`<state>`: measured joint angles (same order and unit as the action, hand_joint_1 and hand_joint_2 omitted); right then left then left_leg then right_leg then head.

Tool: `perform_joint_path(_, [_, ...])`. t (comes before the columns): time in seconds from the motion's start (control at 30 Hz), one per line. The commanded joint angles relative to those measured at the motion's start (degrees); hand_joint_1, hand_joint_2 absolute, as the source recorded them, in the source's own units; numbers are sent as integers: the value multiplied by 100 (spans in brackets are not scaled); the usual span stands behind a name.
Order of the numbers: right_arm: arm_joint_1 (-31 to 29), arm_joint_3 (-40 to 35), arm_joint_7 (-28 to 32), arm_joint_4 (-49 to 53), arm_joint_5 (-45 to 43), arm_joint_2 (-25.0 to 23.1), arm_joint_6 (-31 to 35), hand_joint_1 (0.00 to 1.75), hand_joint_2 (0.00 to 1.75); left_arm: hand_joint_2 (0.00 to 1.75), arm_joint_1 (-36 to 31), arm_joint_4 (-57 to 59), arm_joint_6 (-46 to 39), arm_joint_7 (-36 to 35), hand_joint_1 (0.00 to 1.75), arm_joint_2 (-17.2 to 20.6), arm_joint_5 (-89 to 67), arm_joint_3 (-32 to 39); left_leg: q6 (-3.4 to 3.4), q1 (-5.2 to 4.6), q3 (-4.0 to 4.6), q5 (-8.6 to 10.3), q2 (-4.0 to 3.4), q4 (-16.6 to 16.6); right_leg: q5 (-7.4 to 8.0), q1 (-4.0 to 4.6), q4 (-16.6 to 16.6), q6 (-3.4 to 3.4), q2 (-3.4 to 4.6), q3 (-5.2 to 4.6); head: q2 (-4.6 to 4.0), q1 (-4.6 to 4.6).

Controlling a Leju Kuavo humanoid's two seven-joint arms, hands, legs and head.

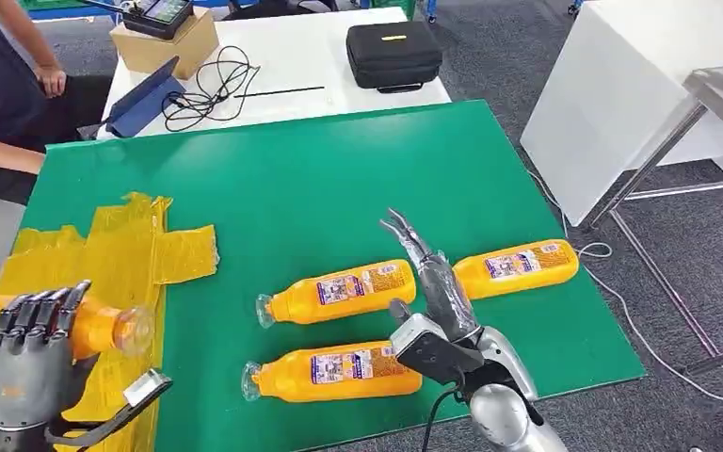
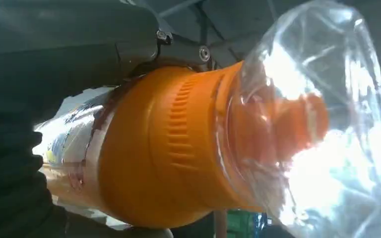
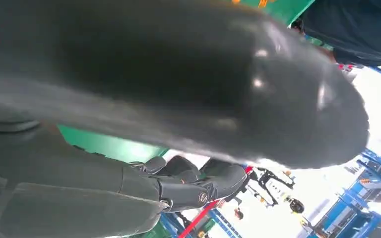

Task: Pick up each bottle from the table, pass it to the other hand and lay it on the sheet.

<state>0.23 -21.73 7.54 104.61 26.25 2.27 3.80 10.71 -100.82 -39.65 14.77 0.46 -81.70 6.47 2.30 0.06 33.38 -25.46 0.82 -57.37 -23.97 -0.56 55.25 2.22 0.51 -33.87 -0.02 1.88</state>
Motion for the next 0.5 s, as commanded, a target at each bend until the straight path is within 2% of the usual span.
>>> perform_joint_path(0.03, [-701, -199, -32, -686, -178, 48, -269, 0, 0, 175, -653, 1514, 47, -1306, 175, 725, -351, -1279, -8, -2, -15, 1, 0, 9, -5, -1, -2, -6, -6, 16, 0, 0])
perform_joint_path(0.17, [-997, -316, -133, -840, -251, -45, -441, 0, 0, 175, -1131, 2338, 433, -1575, 175, 610, -548, -1647, -6, -3, -9, 5, 5, 9, -2, -2, -4, -4, -8, 12, 0, 2])
perform_joint_path(0.3, [-986, -466, -135, -986, -251, -59, -496, 0, 0, 175, -1340, 3080, 357, -1721, 175, 718, -307, -1788, -8, -1, -23, 5, 4, 14, -2, -1, -8, -6, -9, 27, 0, 4])
perform_joint_path(0.5, [-975, -471, -122, -987, -249, -51, -492, 0, 0, 175, -1333, 3088, 338, -1716, 175, 734, -291, -1787, -5, 2, -19, 0, -2, 7, -7, 3, -3, -5, -3, 23, 0, 2])
